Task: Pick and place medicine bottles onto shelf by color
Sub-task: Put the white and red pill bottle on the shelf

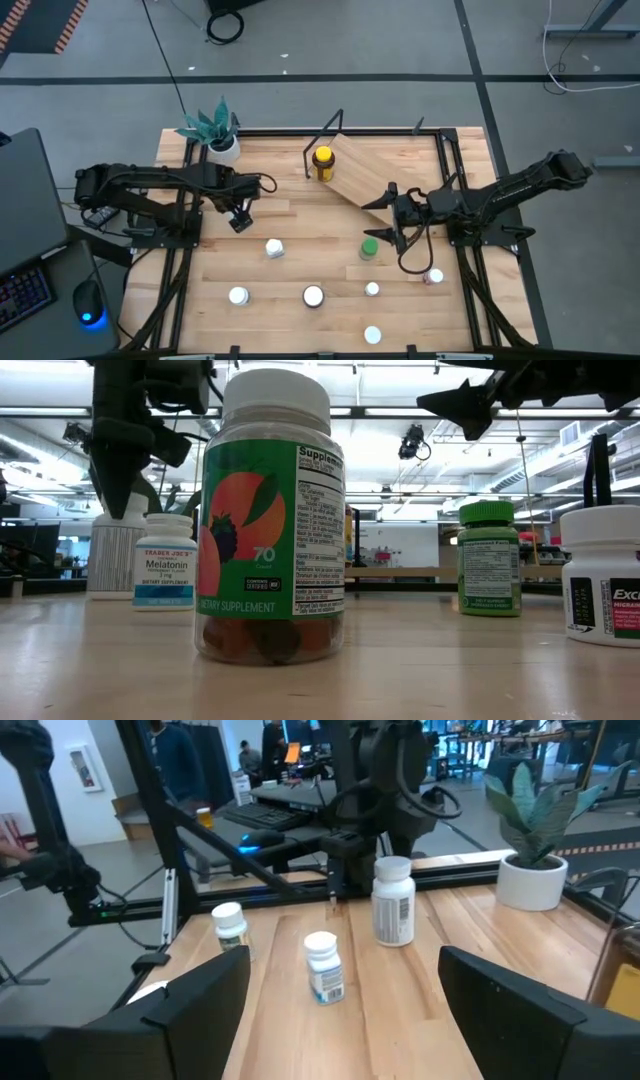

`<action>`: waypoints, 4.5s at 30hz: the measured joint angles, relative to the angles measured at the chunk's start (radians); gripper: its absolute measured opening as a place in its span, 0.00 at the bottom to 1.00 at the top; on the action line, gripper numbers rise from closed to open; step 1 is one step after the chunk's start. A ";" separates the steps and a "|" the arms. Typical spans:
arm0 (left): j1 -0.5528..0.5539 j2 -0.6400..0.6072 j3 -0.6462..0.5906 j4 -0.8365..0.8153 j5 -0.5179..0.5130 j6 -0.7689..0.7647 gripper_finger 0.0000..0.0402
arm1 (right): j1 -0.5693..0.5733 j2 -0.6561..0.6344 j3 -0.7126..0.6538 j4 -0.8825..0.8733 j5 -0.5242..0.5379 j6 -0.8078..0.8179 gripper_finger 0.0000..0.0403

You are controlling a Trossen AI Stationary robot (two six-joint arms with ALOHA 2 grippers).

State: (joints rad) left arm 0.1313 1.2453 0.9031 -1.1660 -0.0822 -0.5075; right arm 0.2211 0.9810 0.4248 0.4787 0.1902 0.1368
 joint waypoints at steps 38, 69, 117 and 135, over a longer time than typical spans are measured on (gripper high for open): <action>0.021 -0.003 0.001 0.010 -0.029 -0.004 0.82 | -0.042 0.000 0.000 0.022 -0.001 -0.009 0.82; 0.029 -0.002 0.144 -0.146 -0.029 -0.031 0.72 | -0.042 0.000 0.000 0.022 -0.019 -0.006 0.82; 0.118 -0.001 0.048 0.025 0.027 -0.005 0.98 | -0.041 0.000 0.000 0.021 -0.053 0.018 0.82; 0.107 -0.001 0.049 0.010 0.027 -0.032 0.83 | -0.041 0.000 0.000 0.021 -0.053 0.018 0.82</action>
State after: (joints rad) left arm 0.2380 1.2446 0.9517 -1.1564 -0.0554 -0.5391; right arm 0.1799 0.9806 0.4248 0.4997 0.1368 0.1547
